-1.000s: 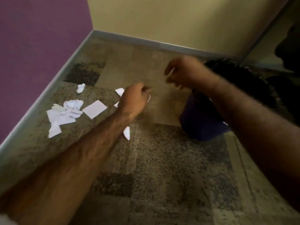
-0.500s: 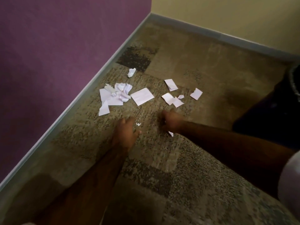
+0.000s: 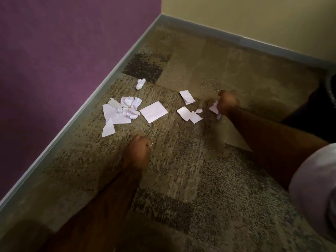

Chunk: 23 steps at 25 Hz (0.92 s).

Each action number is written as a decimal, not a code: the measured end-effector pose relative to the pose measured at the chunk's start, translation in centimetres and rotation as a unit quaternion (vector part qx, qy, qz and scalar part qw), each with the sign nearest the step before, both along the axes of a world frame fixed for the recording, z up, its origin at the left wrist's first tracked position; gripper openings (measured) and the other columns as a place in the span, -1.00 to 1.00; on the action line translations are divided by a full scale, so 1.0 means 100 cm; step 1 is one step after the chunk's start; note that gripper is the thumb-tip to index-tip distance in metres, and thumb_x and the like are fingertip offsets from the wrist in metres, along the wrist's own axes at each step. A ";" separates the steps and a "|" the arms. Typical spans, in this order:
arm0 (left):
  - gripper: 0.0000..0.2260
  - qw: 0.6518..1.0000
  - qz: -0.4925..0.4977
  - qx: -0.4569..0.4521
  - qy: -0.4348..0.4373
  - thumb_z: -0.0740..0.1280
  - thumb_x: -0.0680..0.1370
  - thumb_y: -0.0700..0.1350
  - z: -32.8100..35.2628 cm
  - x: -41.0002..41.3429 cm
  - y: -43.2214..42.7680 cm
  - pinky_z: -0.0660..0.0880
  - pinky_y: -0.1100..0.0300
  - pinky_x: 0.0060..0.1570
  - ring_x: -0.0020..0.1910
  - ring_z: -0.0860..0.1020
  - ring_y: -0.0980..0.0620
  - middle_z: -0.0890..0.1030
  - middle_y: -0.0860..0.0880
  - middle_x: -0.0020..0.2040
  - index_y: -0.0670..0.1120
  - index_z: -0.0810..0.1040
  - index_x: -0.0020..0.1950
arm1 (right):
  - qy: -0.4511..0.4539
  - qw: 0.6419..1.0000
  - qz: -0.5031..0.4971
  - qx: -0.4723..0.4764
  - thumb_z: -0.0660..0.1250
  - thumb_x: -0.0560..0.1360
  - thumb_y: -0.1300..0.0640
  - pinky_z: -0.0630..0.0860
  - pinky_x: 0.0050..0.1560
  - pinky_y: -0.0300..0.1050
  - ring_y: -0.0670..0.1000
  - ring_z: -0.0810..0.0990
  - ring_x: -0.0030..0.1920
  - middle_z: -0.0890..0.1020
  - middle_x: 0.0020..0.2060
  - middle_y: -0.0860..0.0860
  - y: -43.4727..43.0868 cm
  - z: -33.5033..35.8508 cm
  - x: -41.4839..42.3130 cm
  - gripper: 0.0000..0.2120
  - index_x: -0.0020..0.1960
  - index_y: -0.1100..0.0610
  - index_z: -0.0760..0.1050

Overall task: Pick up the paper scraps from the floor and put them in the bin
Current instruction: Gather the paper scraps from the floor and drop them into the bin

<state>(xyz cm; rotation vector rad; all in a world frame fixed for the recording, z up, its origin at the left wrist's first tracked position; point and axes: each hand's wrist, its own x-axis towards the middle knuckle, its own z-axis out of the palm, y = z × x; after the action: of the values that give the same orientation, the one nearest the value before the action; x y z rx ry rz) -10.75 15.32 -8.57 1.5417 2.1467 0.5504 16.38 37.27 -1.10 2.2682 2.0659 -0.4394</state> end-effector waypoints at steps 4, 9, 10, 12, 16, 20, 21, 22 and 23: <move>-0.85 0.995 0.062 -0.003 -0.073 0.32 0.46 -0.18 -0.006 -0.005 0.007 0.44 0.17 -0.15 -0.20 0.55 0.02 0.57 0.00 -0.12 -0.01 0.59 -0.29 | 0.011 0.999 0.007 -0.033 0.41 0.47 0.25 0.42 0.26 0.02 0.27 0.41 0.35 0.54 0.25 0.27 0.008 -0.014 0.024 -0.42 0.44 0.19 0.32; -0.87 0.986 0.035 -0.043 -0.154 0.34 0.45 -0.22 0.002 -0.019 0.011 0.41 0.23 -0.21 -0.21 0.59 0.07 0.66 0.03 -0.22 -0.04 0.64 -0.25 | 0.020 0.989 0.116 -0.087 0.36 0.44 0.40 0.46 0.18 -0.06 0.22 0.49 0.27 0.55 0.26 0.24 -0.007 -0.026 0.005 -0.35 0.46 0.05 0.33; -0.87 0.986 0.032 -0.053 -0.157 0.35 0.45 -0.22 0.004 -0.020 0.012 0.40 0.25 -0.22 -0.21 0.59 0.08 0.67 0.03 -0.22 -0.04 0.64 -0.24 | 0.016 0.986 0.138 -0.091 0.37 0.43 0.39 0.46 0.17 -0.08 0.20 0.45 0.30 0.54 0.26 0.24 -0.010 -0.028 -0.004 -0.34 0.45 0.01 0.33; -0.88 0.986 0.023 -0.060 -0.156 0.37 0.45 -0.22 0.008 -0.020 0.012 0.40 0.27 -0.23 -0.20 0.59 0.11 0.67 0.04 -0.21 -0.04 0.64 -0.23 | 0.023 0.980 0.174 -0.090 0.33 0.50 0.32 0.50 0.04 -0.16 0.18 0.49 0.28 0.51 0.26 0.21 -0.014 -0.031 -0.023 -0.46 0.43 0.01 0.36; -0.85 0.988 0.010 -0.057 -0.144 0.36 0.46 -0.24 0.011 -0.019 0.009 0.40 0.25 -0.23 -0.21 0.59 0.12 0.66 0.07 -0.23 -0.02 0.63 -0.26 | 0.023 0.976 0.214 -0.046 0.15 0.63 0.05 0.49 0.11 -0.15 0.24 0.53 0.26 0.48 0.32 0.23 -0.023 -0.034 -0.062 -0.64 0.37 0.11 0.46; -0.86 0.989 0.011 -0.068 -0.133 0.35 0.48 -0.21 0.013 -0.018 0.010 0.41 0.24 -0.23 -0.20 0.59 0.09 0.66 0.05 -0.22 -0.02 0.64 -0.24 | 0.004 0.982 0.177 -0.073 0.12 0.38 -0.54 0.33 0.40 0.14 0.27 0.33 0.44 0.27 0.45 0.27 -0.032 -0.036 -0.090 -0.22 0.43 -0.09 0.38; -0.86 0.989 0.010 -0.071 -0.133 0.36 0.48 -0.20 0.013 -0.018 0.010 0.40 0.24 -0.24 -0.21 0.58 0.09 0.65 0.06 -0.23 -0.02 0.63 -0.24 | 0.002 0.983 0.170 -0.070 0.22 0.35 -0.51 0.38 0.38 0.12 0.25 0.36 0.41 0.29 0.42 0.25 -0.033 -0.037 -0.093 -0.22 0.42 -0.09 0.38; -0.85 0.988 0.012 -0.075 -0.132 0.36 0.48 -0.20 0.013 -0.018 0.010 0.38 0.25 -0.27 -0.23 0.58 0.10 0.64 0.07 -0.25 -0.01 0.63 -0.25 | 0.000 0.985 0.162 -0.063 0.34 0.35 -0.41 0.44 0.32 0.07 0.24 0.42 0.35 0.34 0.37 0.23 -0.036 -0.037 -0.095 -0.26 0.41 -0.05 0.40; -0.85 0.988 0.015 -0.077 -0.133 0.37 0.48 -0.19 0.012 -0.018 0.009 0.36 0.26 -0.29 -0.24 0.57 0.10 0.63 0.08 -0.27 0.00 0.63 -0.26 | 0.008 0.985 0.167 -0.049 0.43 0.37 -0.24 0.49 0.21 0.01 0.22 0.49 0.27 0.39 0.31 0.22 -0.039 -0.040 -0.096 -0.34 0.38 0.00 0.42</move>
<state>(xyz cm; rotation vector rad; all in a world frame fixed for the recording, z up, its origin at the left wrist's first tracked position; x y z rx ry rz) -12.54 16.27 -7.35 1.2788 1.9618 0.5519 6.75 33.37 -5.06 1.8194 2.3145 -0.5235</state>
